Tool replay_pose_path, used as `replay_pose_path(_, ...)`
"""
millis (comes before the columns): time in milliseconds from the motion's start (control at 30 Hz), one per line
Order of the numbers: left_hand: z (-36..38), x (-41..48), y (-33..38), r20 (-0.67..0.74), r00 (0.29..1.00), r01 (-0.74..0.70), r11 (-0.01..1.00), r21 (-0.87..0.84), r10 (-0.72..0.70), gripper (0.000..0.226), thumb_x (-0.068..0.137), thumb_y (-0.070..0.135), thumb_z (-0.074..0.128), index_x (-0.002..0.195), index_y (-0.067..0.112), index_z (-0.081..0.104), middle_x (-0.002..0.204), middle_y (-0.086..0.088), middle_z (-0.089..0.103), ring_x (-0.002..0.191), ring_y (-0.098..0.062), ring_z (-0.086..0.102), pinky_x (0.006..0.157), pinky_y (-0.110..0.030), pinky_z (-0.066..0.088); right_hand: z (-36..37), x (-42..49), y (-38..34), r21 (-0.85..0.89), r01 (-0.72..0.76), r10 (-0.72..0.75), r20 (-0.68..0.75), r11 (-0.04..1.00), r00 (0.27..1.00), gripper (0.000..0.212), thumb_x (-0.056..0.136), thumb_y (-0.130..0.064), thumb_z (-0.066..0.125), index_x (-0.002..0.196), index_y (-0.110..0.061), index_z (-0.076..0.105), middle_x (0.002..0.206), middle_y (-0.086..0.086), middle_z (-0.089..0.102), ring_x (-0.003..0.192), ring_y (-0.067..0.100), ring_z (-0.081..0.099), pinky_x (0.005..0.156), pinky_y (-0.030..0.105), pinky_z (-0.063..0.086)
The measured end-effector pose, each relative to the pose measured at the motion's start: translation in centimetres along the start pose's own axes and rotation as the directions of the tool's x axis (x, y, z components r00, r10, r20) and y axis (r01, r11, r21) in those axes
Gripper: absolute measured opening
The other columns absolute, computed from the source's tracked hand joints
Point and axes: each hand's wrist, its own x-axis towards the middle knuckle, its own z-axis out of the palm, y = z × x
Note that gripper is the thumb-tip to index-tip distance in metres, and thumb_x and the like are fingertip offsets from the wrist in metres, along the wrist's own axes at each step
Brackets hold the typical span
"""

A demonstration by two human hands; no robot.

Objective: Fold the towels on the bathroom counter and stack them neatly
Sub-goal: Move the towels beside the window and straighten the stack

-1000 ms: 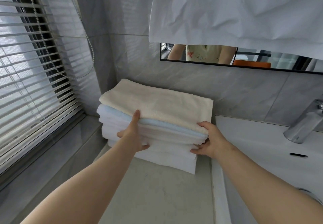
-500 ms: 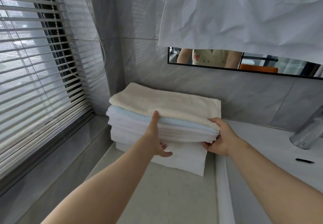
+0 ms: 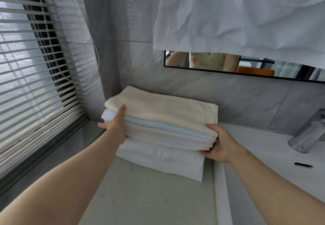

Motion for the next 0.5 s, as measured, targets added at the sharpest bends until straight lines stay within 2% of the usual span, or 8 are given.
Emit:
replay_pose_path(67, 0.0, 0.9, 0.6, 0.000, 1.000, 0.002, 1.000, -0.029, -0.002, 0.120, 0.062, 0.046, 0.082, 0.148, 0.031, 0.000, 0.143, -0.004, 0.031, 0.124, -0.030, 0.041, 0.098, -0.049, 0.043, -0.2, 0.2, 0.0, 0.015, 0.014, -0.015, 0.017, 1.000, 1.000, 0.019, 0.081, -0.029, 0.064, 0.088, -0.011, 0.063, 0.083, 0.009, 0.061, 0.076, 0.023, 0.059, 0.063, 0.033, 0.049)
replay_pose_path(133, -0.1, 1.8, 1.0, -0.008, 0.999, 0.034, 0.998, -0.047, -0.035, 0.115, 0.063, 0.039, 0.083, 0.147, 0.031, 0.005, 0.142, -0.005, 0.032, 0.122, -0.030, 0.042, 0.094, -0.048, 0.045, -0.2, 0.4, 0.0, 0.023, 0.028, -0.028, 0.025, 0.999, 0.999, 0.019, 0.082, -0.029, 0.064, 0.087, -0.012, 0.064, 0.081, 0.008, 0.063, 0.074, 0.021, 0.060, 0.060, 0.030, 0.050)
replay_pose_path(233, -0.4, 3.2, 1.8, 0.043, 0.995, 0.091, 0.996, -0.014, -0.090, 0.105, 0.056, 0.034, 0.086, 0.141, 0.028, 0.025, 0.133, -0.006, 0.043, 0.111, -0.029, 0.051, 0.076, -0.047, 0.052, 0.2, 0.7, -0.2, 0.026, 0.074, -0.074, 0.017, 0.997, 0.997, 0.014, 0.084, -0.025, 0.062, 0.083, -0.011, 0.063, 0.076, 0.008, 0.062, 0.070, 0.021, 0.058, 0.056, 0.028, 0.052)
replay_pose_path(300, -0.4, 4.1, 2.4, 0.092, 0.991, 0.102, 0.995, -0.020, -0.099, 0.095, 0.053, 0.034, 0.086, 0.134, 0.024, 0.038, 0.123, -0.005, 0.051, 0.101, -0.027, 0.056, 0.064, -0.042, 0.051, 0.7, 0.8, -0.5, 0.065, 0.119, -0.121, 0.016, 0.991, 0.993, 0.012, 0.085, -0.021, 0.060, 0.079, -0.011, 0.063, 0.073, 0.007, 0.061, 0.065, 0.020, 0.057, 0.053, 0.025, 0.051)
replay_pose_path(367, -0.3, 4.8, 3.2, 0.101, 0.992, 0.083, 0.996, -0.045, -0.078, 0.087, 0.052, 0.033, 0.086, 0.128, 0.023, 0.045, 0.116, -0.004, 0.055, 0.096, -0.025, 0.059, 0.066, -0.040, 0.052, 1.1, 0.8, -0.6, 0.110, 0.152, -0.157, 0.038, 0.982, 0.987, 0.011, 0.085, -0.018, 0.059, 0.078, -0.010, 0.063, 0.072, 0.007, 0.061, 0.062, 0.020, 0.058, 0.055, 0.025, 0.050)
replay_pose_path(500, -1.0, 5.9, 3.2, 0.102, 0.994, 0.055, 0.995, -0.085, -0.046, 0.091, 0.043, 0.032, 0.087, 0.125, 0.023, 0.048, 0.114, -0.004, 0.058, 0.094, -0.026, 0.061, 0.065, -0.040, 0.054, 1.8, 0.4, -0.6, 0.157, 0.166, -0.184, 0.107, 0.974, 0.977, 0.011, 0.086, -0.013, 0.057, 0.085, -0.008, 0.067, 0.073, 0.009, 0.070, 0.062, 0.021, 0.067, 0.057, 0.027, 0.057)
